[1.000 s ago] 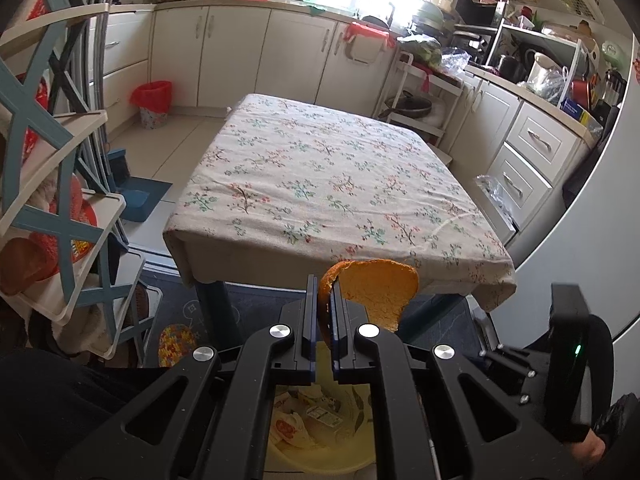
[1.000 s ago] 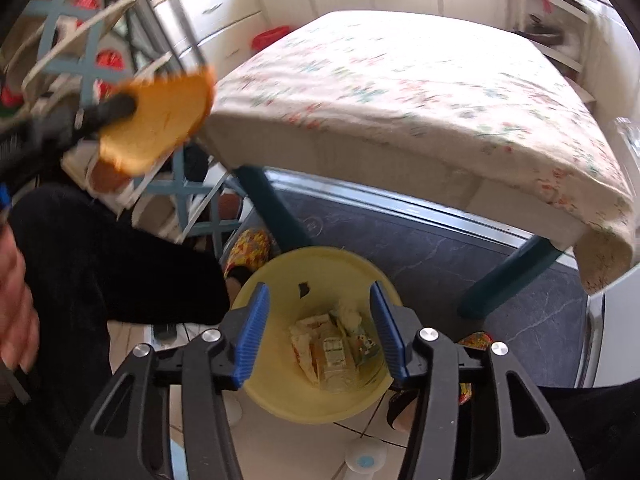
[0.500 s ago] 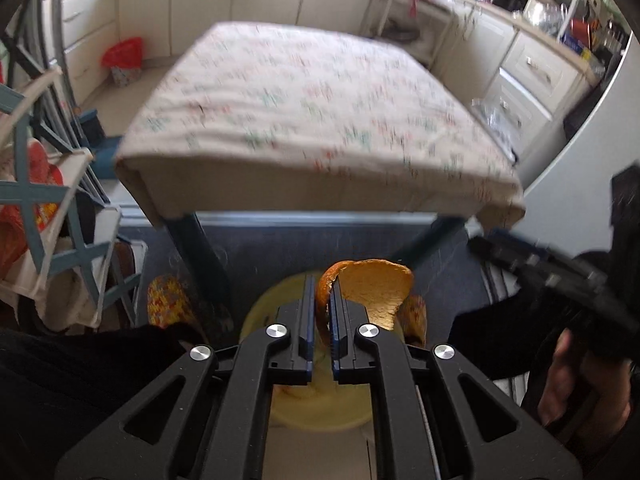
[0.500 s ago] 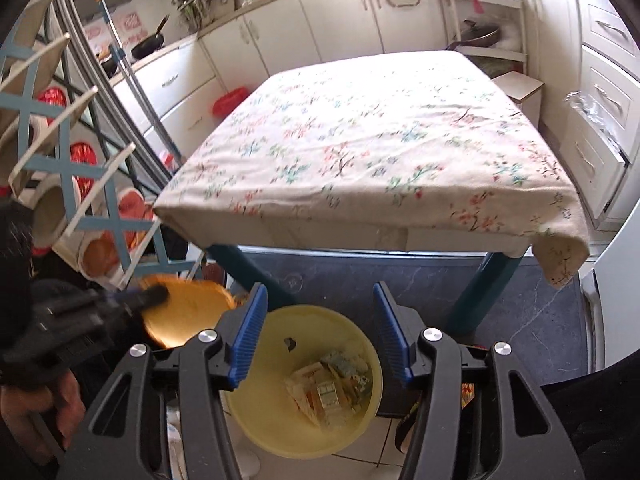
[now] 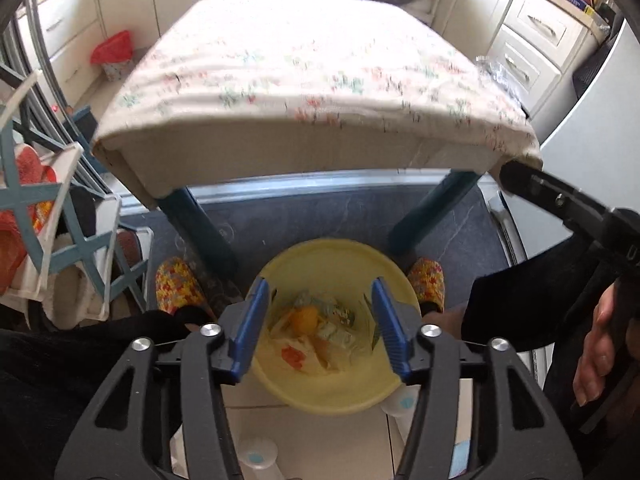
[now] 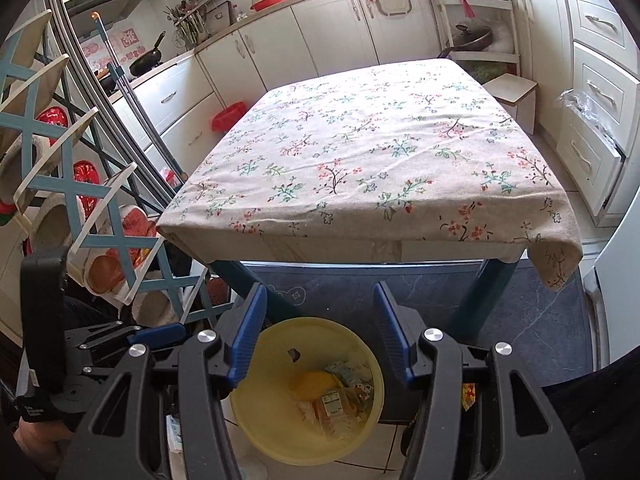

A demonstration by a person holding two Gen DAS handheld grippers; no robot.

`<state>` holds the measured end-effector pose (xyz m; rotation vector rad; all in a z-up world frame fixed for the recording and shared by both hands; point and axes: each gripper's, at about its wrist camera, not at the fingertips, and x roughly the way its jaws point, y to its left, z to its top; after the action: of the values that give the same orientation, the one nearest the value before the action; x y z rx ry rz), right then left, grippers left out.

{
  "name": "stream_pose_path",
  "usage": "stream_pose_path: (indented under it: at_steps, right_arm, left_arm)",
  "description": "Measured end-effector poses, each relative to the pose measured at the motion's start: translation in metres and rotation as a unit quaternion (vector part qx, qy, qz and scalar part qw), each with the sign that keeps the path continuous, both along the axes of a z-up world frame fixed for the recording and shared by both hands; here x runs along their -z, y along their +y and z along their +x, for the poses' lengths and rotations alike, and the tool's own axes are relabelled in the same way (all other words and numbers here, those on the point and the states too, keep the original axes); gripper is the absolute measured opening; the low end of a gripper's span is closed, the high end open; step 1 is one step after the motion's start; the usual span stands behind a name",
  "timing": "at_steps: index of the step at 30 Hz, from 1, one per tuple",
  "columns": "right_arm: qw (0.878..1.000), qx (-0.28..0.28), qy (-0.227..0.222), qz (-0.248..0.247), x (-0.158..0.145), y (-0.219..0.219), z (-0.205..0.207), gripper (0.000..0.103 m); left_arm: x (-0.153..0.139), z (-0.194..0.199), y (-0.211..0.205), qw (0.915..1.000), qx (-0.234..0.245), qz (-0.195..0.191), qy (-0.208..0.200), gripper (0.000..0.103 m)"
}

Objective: Collect trash

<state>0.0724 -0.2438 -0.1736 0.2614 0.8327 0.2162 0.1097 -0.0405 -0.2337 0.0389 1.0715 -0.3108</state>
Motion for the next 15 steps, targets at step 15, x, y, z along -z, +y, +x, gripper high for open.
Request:
stream_pose_path:
  at_steps: [15]
  right_arm:
    - [0.994, 0.031, -0.101, -0.027, -0.080, 0.009, -0.049, 0.087]
  left_arm:
    - [-0.114, -0.053, 0.032, 0.9810, -0.106, 0.002, -0.162, 0.095]
